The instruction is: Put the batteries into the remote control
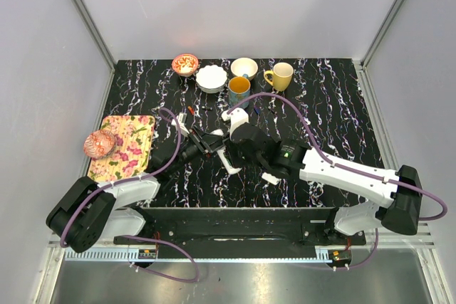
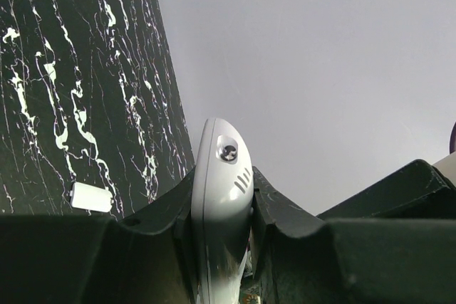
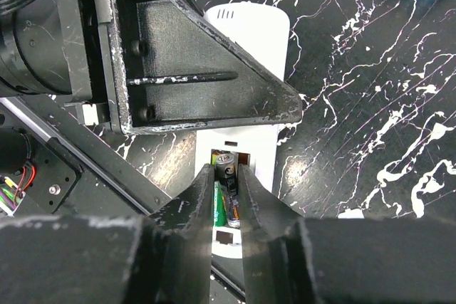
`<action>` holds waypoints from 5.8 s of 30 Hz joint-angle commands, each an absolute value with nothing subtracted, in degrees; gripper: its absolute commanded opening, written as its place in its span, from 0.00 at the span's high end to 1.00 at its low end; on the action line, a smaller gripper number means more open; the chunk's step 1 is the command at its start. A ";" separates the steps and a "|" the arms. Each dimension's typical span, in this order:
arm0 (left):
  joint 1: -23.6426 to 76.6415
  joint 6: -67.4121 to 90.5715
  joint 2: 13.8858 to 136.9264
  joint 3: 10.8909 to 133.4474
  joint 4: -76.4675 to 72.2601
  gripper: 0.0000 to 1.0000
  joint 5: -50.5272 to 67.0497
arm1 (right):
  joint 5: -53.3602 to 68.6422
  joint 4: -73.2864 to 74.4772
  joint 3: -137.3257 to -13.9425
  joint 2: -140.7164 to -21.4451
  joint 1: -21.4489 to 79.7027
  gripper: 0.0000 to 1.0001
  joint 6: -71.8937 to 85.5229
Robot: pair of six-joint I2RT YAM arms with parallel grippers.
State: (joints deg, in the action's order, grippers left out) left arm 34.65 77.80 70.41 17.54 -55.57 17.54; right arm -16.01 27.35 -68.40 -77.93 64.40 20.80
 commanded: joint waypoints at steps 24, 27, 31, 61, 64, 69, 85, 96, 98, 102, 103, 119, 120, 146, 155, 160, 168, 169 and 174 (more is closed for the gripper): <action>34.89 80.24 69.78 18.90 -66.71 1.00 17.58 | -25.49 31.90 -69.00 -74.44 64.51 0.56 24.17; 34.89 80.24 69.79 18.98 -66.62 1.00 17.67 | -26.19 31.99 -68.82 -73.92 64.60 0.54 24.26; 34.89 80.24 69.87 19.07 -66.62 1.00 17.75 | -27.07 31.82 -68.82 -73.39 64.60 0.52 24.17; 35.07 80.68 71.10 18.72 -67.50 1.00 18.46 | -13.98 42.18 -80.77 -78.92 64.60 0.53 18.37; 35.07 81.12 71.37 18.37 -68.55 1.00 18.63 | -14.24 43.06 -80.95 -79.72 64.60 0.56 18.11; 35.16 81.21 71.37 18.54 -68.64 1.00 18.81 | -15.29 44.38 -81.04 -80.42 64.60 0.58 18.63; 35.07 81.39 71.10 18.98 -68.64 1.00 18.98 | -16.17 44.56 -78.31 -79.80 64.51 0.85 19.16; 35.07 81.47 71.37 19.07 -68.91 1.00 18.89 | -17.05 45.44 -79.37 -81.56 64.51 0.76 19.42; 35.07 81.47 71.37 19.07 -68.99 1.00 18.98 | -17.05 45.53 -79.54 -81.83 64.60 0.76 19.34; 35.07 81.56 71.37 19.07 -68.99 1.00 18.98 | -17.40 45.79 -79.72 -82.09 64.60 0.77 19.25; 35.07 81.56 71.37 19.07 -68.99 1.00 19.07 | -17.58 45.97 -79.72 -82.26 64.60 0.80 19.16; 35.16 82.61 73.21 18.90 -68.91 1.00 18.63 | -21.45 41.67 -78.05 -78.40 64.51 1.00 21.27; 35.07 82.79 73.73 18.90 -69.08 1.00 18.46 | -21.53 40.70 -77.96 -77.88 64.51 1.00 21.36; 35.42 83.67 75.32 19.07 -71.45 1.00 18.81 | -15.65 41.74 -76.03 -75.93 64.07 0.60 21.62; 35.51 83.32 74.53 19.34 -70.75 1.00 18.90 | -14.50 42.98 -75.76 -77.17 64.07 0.66 21.18; 35.42 83.41 74.53 19.42 -70.84 1.00 18.98 | -14.50 43.33 -75.67 -77.78 64.07 0.67 20.83; 35.42 83.50 74.27 19.51 -70.84 1.00 19.07 | -14.68 43.42 -75.67 -78.92 63.99 0.73 20.22; 35.42 83.50 74.27 19.51 -70.84 1.00 19.07 | -14.68 43.50 -75.76 -78.93 64.07 0.74 20.21; 35.42 83.41 74.35 19.34 -70.75 1.00 19.07 | -15.12 43.51 -75.85 -79.19 64.07 0.88 20.13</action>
State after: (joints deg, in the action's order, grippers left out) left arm 35.22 82.08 75.48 17.54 -63.81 18.83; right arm -15.46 43.38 -75.72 -78.37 64.31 20.45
